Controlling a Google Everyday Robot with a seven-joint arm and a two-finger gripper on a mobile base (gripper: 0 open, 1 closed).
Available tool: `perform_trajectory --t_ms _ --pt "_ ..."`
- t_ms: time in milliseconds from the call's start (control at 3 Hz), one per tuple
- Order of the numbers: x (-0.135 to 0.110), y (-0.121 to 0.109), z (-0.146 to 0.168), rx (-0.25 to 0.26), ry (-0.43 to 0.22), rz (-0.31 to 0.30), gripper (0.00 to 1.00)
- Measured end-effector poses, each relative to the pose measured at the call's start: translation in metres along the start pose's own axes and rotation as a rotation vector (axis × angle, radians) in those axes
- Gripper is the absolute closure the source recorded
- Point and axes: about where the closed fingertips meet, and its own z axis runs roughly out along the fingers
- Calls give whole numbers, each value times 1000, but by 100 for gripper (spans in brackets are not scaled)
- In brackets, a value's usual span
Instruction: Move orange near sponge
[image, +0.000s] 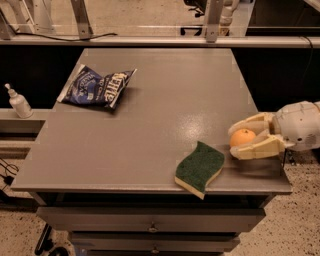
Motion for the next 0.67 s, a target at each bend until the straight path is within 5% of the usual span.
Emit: perform_trajectory --t_ms 333,667 --pt "4 16 5 -32 -22 0 100" --pt "4 28 13 -66 -36 -1 82"
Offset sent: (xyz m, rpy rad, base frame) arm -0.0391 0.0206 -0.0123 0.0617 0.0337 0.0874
